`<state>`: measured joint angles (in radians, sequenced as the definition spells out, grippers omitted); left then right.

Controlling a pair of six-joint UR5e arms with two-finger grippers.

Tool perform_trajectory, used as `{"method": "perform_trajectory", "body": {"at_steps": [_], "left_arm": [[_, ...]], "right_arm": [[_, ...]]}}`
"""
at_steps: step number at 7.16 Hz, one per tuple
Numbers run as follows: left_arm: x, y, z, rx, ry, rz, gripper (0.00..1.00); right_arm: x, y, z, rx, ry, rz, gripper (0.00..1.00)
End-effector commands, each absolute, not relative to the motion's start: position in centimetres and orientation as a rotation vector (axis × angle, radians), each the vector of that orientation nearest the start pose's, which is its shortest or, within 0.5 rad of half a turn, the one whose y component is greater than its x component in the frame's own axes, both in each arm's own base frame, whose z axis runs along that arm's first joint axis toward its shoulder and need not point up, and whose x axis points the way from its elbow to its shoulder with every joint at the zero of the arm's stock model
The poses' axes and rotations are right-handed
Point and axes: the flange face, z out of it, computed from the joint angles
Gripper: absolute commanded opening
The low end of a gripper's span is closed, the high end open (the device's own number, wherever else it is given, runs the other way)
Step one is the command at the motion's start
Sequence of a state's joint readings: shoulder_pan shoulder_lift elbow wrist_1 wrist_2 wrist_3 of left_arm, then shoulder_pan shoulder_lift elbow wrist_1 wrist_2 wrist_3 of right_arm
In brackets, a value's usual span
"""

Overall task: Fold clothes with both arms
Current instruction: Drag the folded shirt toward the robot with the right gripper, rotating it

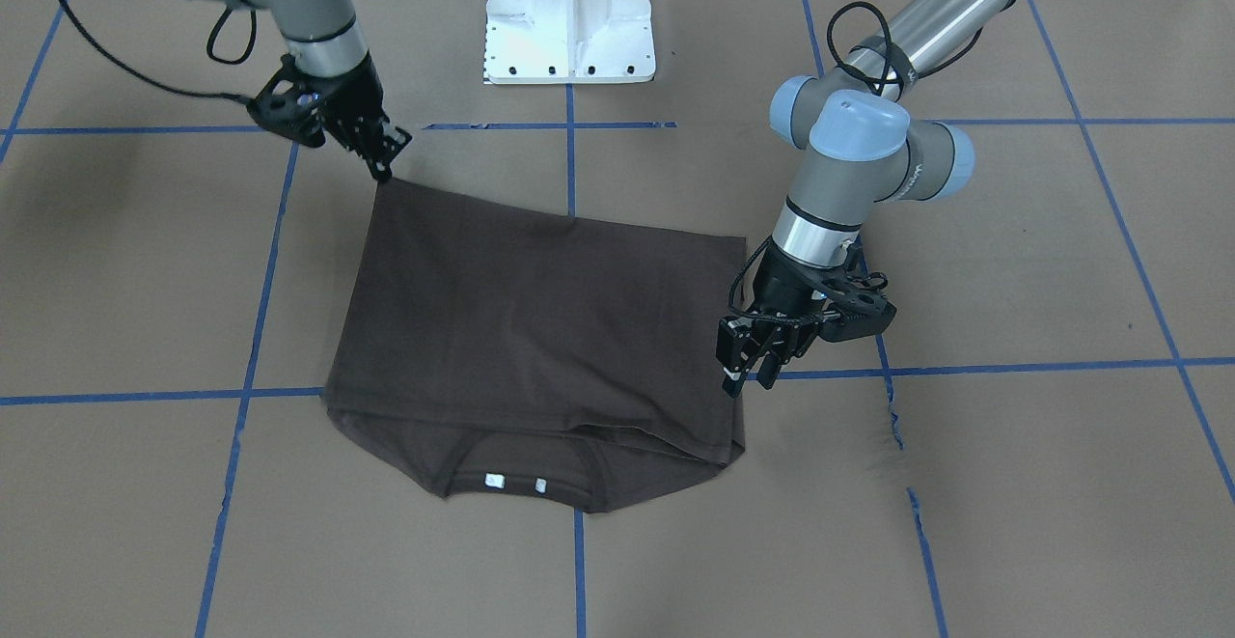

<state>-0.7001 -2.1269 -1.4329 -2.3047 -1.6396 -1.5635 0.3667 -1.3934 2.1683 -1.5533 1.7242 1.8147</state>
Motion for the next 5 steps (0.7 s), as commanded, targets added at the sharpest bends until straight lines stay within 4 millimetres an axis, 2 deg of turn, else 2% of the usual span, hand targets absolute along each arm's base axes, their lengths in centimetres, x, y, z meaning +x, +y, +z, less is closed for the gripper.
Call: {"method": "perform_trajectory", "body": {"at_steps": [1, 2, 3, 4, 5], "left_arm": [[43.9, -52.7, 30.0, 0.345, 1.181, -0.543, 0.56], [43.5, -50.9, 30.3, 0.25, 1.211, -0.489, 0.57], [43.3, -50.1, 29.3, 0.213, 1.24, -0.455, 0.62], [43.2, -49.5, 28.9, 0.146, 1.264, -0.478, 0.67], [42.7, -48.6, 28.6, 0.028, 1.294, -0.584, 0.68]], "right_arm": [[-38.5, -18.9, 26.4, -0.214, -0.767, 0.332, 0.0], [-38.1, -14.8, 25.1, -0.269, -0.775, 0.231, 0.0], [-38.9, -12.9, 25.5, -0.285, -0.753, 0.181, 0.1], [-38.9, -12.9, 25.2, -0.282, -0.762, 0.183, 0.99], [-38.6, -14.1, 25.2, -0.266, -0.767, 0.213, 1.0]]}}
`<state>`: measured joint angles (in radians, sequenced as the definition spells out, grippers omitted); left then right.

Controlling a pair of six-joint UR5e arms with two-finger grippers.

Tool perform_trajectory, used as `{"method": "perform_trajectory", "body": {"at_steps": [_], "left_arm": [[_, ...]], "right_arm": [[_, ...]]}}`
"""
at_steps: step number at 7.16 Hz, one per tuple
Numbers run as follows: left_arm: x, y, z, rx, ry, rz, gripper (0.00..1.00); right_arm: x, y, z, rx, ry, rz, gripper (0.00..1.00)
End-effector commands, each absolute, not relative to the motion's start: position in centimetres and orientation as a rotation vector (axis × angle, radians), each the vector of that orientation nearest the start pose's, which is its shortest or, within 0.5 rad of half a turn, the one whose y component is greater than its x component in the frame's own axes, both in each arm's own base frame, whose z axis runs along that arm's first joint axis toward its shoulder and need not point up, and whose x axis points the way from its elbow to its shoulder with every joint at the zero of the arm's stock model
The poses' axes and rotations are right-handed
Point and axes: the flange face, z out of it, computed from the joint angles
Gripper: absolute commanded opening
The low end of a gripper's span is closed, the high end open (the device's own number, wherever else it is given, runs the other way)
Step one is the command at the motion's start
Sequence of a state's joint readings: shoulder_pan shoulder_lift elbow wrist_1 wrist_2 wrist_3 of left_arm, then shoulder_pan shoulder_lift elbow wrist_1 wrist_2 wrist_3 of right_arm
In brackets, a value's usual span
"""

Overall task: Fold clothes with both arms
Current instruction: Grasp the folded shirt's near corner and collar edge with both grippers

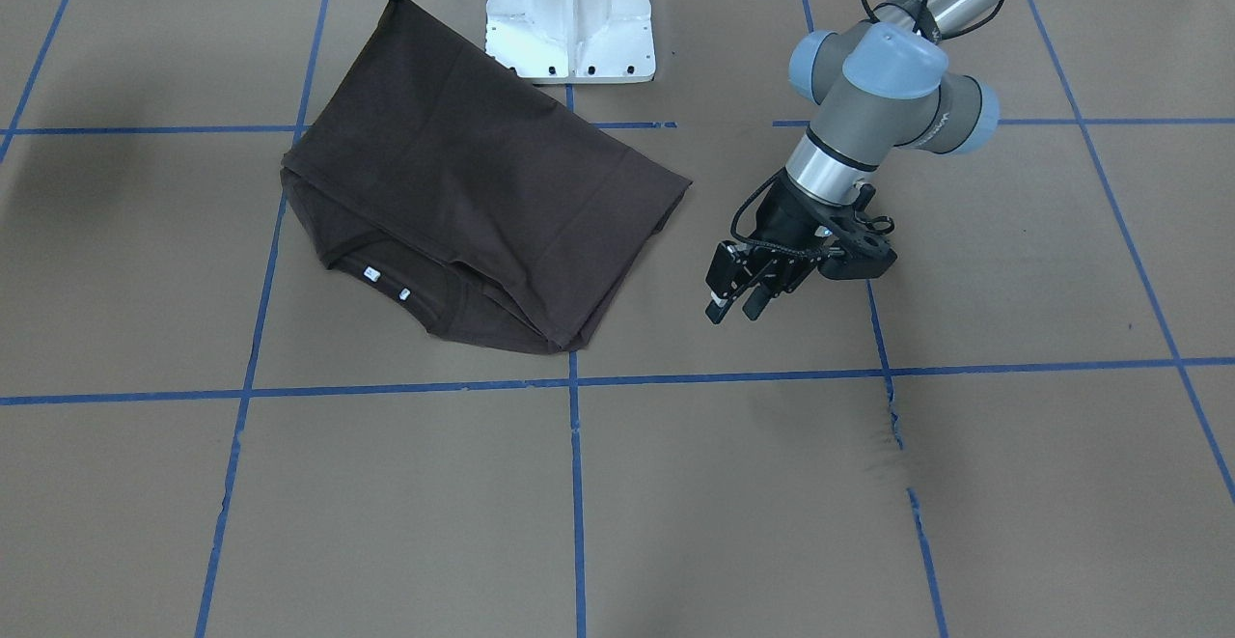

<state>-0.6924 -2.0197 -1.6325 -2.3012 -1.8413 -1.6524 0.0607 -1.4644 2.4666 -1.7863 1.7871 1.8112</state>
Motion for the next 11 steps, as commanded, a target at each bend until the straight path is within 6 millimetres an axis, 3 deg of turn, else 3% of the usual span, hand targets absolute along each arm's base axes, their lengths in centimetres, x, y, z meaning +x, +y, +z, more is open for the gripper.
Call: {"method": "perform_trajectory", "body": {"at_steps": [1, 3, 4, 5, 6, 8, 9, 11], "left_arm": [[44.6, -45.1, 28.5, -0.024, 1.303, -0.558, 0.73], [45.0, -37.5, 30.6, -0.116, 1.254, -0.565, 0.77], [47.4, -34.4, 31.0, -0.121, 1.211, -0.557, 0.77], [49.1, -33.1, 31.1, -0.112, 1.167, -0.558, 0.77], [49.4, -33.0, 31.1, -0.113, 1.148, -0.56, 0.77], [51.1, -31.4, 31.2, -0.131, 1.105, -0.56, 0.79], [53.0, -29.5, 30.8, -0.144, 1.067, -0.559, 0.79], [53.9, -28.9, 30.0, -0.143, 1.012, -0.561, 0.79]], "right_arm": [[-36.8, -17.6, 24.6, -0.233, -0.796, 0.298, 1.0], [-34.4, -25.4, 23.2, -0.137, -0.854, 0.475, 1.0], [-34.4, -29.5, 22.3, -0.092, -0.871, 0.552, 1.0], [-34.2, -31.4, 22.4, -0.076, -0.865, 0.59, 1.0], [-34.6, -31.9, 22.9, -0.067, -0.85, 0.579, 1.0], [-34.3, -34.3, 21.3, -0.038, -0.877, 0.608, 1.0], [-34.7, -35.4, 21.7, -0.031, -0.863, 0.617, 1.0], [-35.2, -35.9, 22.3, -0.008, -0.842, 0.598, 1.0]]}}
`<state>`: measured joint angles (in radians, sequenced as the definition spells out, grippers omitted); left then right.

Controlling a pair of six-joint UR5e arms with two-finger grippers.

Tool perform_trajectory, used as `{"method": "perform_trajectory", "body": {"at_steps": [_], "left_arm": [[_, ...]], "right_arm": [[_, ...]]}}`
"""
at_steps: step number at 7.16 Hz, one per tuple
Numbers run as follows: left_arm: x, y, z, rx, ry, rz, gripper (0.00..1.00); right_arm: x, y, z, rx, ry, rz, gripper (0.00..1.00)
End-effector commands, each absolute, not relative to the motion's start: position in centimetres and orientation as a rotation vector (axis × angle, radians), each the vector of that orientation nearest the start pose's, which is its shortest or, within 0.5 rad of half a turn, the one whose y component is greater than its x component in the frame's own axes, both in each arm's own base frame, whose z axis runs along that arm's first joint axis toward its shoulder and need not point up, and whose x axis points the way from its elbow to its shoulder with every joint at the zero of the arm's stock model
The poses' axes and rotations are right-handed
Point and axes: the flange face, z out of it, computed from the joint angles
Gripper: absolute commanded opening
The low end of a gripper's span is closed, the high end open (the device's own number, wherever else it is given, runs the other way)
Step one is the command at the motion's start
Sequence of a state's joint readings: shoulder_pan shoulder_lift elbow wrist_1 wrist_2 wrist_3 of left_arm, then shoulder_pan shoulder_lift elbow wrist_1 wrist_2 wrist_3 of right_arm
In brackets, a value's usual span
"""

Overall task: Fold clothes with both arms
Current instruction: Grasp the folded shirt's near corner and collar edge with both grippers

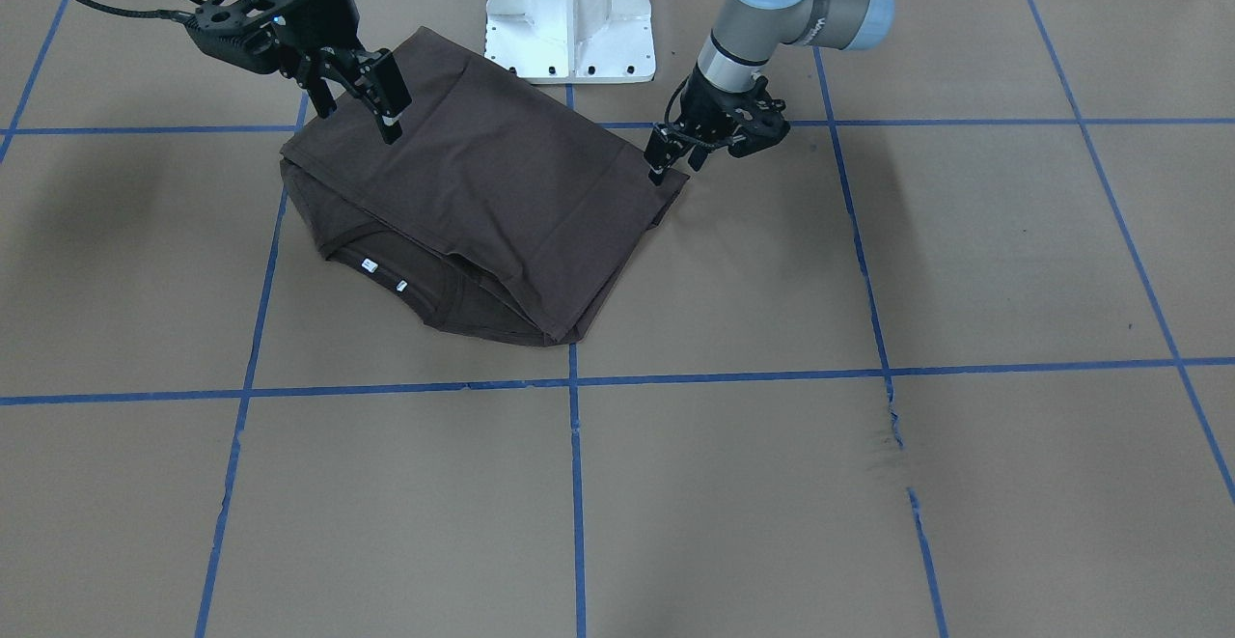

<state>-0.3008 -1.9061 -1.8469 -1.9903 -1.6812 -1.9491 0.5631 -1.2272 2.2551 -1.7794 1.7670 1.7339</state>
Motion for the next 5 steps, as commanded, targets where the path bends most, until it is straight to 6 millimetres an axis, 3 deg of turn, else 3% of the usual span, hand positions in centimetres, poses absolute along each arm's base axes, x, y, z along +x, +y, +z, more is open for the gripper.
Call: {"method": "perform_trajectory", "body": {"at_steps": [1, 2, 5], "left_arm": [[54.03, -28.95, 30.27, -0.143, 1.005, -0.562, 0.79], [54.11, -28.99, 30.42, -0.142, 1.002, -0.564, 0.78], [54.25, -29.34, 30.69, -0.113, 0.999, -0.578, 0.5]], "right_arm": [[-35.18, -36.02, 22.41, -0.007, -0.839, 0.599, 1.0], [-35.52, -36.25, 22.83, -0.008, -0.826, 0.601, 1.0], [-35.54, -36.31, 22.97, -0.006, -0.823, 0.603, 1.0]]}}
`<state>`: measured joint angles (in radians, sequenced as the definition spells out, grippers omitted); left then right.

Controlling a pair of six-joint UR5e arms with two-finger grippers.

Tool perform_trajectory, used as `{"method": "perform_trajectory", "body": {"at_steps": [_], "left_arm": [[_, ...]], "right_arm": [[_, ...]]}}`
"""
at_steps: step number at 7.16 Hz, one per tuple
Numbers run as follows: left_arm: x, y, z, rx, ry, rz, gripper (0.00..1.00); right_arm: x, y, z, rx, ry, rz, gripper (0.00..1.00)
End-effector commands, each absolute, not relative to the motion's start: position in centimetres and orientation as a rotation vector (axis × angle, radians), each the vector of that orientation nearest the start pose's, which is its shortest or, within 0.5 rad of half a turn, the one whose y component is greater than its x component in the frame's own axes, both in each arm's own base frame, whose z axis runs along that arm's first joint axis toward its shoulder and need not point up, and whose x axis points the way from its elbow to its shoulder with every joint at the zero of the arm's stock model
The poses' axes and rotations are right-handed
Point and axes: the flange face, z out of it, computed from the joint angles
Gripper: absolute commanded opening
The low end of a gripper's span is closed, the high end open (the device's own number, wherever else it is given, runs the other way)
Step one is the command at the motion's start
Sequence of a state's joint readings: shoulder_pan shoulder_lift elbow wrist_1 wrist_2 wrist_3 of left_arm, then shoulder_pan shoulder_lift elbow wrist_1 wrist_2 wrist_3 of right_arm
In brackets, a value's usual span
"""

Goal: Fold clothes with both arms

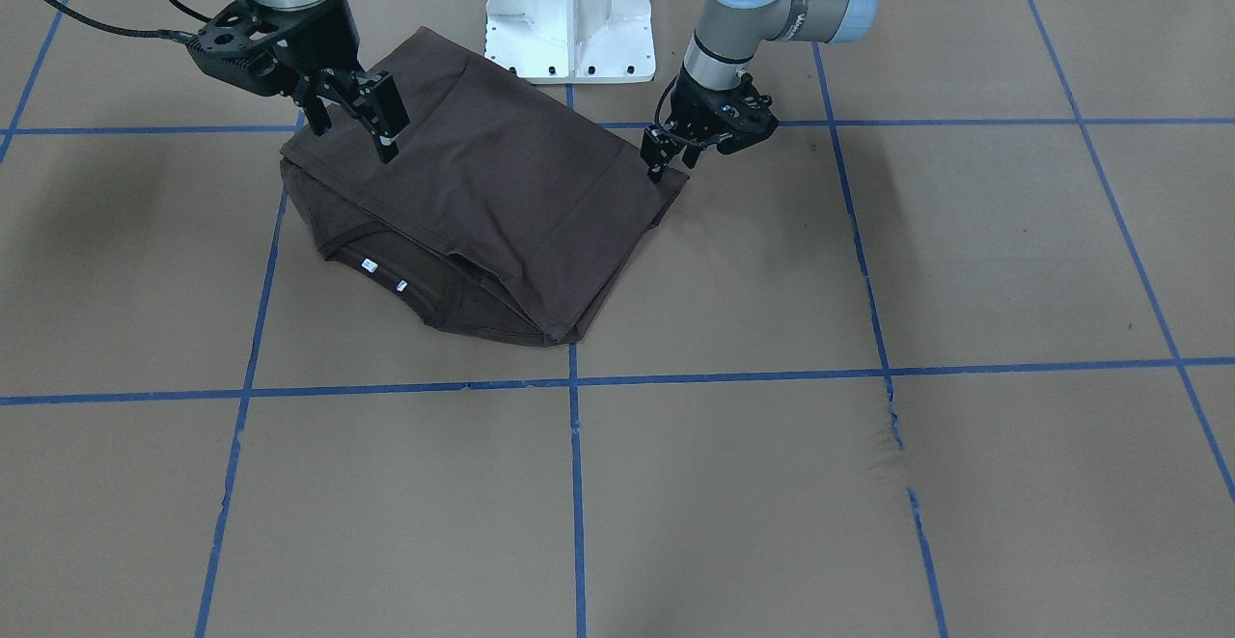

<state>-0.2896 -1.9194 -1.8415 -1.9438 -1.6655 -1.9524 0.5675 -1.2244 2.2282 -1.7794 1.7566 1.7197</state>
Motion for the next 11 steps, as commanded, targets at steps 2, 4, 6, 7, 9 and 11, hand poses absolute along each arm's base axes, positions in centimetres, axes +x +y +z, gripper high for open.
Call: {"method": "perform_trajectory", "body": {"at_steps": [2, 4, 6, 7, 9, 11], "left_arm": [[54.2, -29.6, 30.9, -0.094, 0.994, -0.586, 0.44], [53.9, -29.8, 30.8, -0.091, 0.999, -0.591, 0.0], [53.0, -30.8, 30.4, -0.076, 1.009, -0.595, 0.0], [52.3, -32.0, 30.3, -0.056, 1.007, -0.597, 0.0], [47.3, -40.3, 31.3, 0.136, 0.975, -0.519, 0.0], [46.6, -52.1, 31.1, 0.27, 0.965, -0.558, 0.0]], "right_arm": [[-36.2, -36.7, 23.7, -0.008, -0.801, 0.608, 1.0], [-36.3, -36.8, 23.9, -0.004, -0.796, 0.606, 1.0], [-37.2, -37.2, 24.7, -0.005, -0.774, 0.607, 1.0], [-37.5, -37.4, 24.9, 0.002, -0.784, 0.598, 1.0], [-37.5, -37.7, 24.4, 0.022, -0.831, 0.592, 1.0], [-37.4, -37.8, 23.1, 0.039, -0.921, 0.591, 1.0]]}}
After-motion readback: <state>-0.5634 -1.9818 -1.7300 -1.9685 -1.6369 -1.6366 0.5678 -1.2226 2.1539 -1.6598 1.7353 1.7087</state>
